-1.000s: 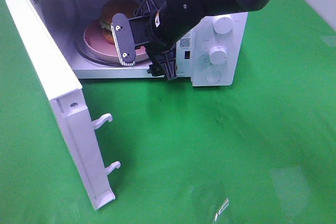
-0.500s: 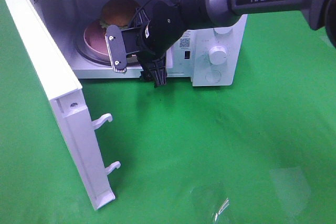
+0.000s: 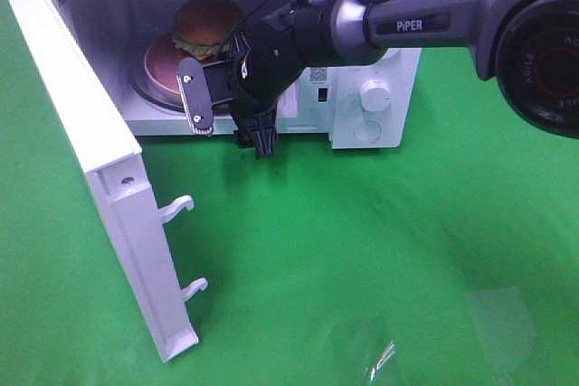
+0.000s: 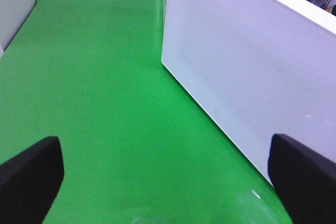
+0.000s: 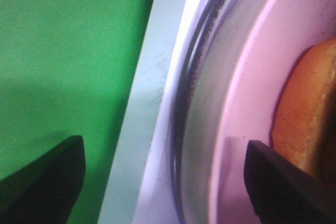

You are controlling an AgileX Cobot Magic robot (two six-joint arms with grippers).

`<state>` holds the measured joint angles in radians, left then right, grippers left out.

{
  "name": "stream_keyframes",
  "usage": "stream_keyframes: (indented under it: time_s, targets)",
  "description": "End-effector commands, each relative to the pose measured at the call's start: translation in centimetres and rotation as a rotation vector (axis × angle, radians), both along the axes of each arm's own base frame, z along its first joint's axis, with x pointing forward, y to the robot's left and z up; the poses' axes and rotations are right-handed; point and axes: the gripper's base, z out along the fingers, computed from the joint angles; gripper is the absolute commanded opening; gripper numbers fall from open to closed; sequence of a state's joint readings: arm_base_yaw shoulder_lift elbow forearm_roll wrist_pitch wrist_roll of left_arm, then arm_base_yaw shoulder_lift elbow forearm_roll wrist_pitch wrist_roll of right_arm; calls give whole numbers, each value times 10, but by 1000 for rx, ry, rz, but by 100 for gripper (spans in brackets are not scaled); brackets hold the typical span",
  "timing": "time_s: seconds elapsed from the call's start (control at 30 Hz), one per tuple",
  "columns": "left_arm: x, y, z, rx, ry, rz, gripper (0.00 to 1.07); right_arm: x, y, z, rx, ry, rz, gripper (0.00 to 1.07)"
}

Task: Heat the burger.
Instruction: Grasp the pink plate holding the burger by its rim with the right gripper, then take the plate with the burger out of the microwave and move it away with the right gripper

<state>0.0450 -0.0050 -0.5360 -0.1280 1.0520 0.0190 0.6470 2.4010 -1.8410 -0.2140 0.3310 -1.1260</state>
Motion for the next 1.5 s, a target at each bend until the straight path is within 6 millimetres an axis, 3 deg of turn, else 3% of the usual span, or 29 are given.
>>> stream_keyframes:
  time_s: [0.03, 0.23, 0.3, 0.33, 0.37, 0.4, 0.43, 0.47, 0.5, 0.57, 0.63, 1.1, 1.5]
  targets:
    - [-2, 0, 0, 3, -26, 4, 98, 3, -1, -3, 11, 14, -17, 78]
    - [-2, 0, 0, 3, -26, 4, 98, 3, -2, -4, 19, 18, -28, 71]
    - [-2, 0, 0, 3, -25, 4, 98, 4, -1, -4, 37, 21, -42, 66]
    - [-2, 0, 0, 3, -25, 4, 98, 4, -1, -4, 47, 25, -52, 57]
    - [-2, 0, 0, 3, -25, 4, 98, 4, -1, -4, 47, 25, -52, 57]
    - [-2, 0, 0, 3, -25, 4, 98, 4, -1, -4, 45, 27, -52, 46]
    - [-2, 0, 0, 3, -25, 4, 98, 4, -1, -4, 45, 27, -52, 46]
    - [-2, 0, 0, 3, -25, 4, 98, 3, -1, -4, 45, 28, -53, 32]
    - [-2, 0, 0, 3, -25, 4, 98, 3, -1, -4, 45, 28, -53, 32]
    - [-2, 0, 0, 3, -25, 4, 98, 1, -1, 2, 56, 47, -66, 7]
    - [-2, 0, 0, 3, -25, 4, 98, 0, -2, 6, 49, 53, -68, 1]
    - [-2, 0, 0, 3, -25, 4, 98, -11, -5, 13, -68, 116, -36, 0]
    - [-2, 0, 0, 2, -25, 4, 98, -30, -18, 39, -76, 3, 68, 0]
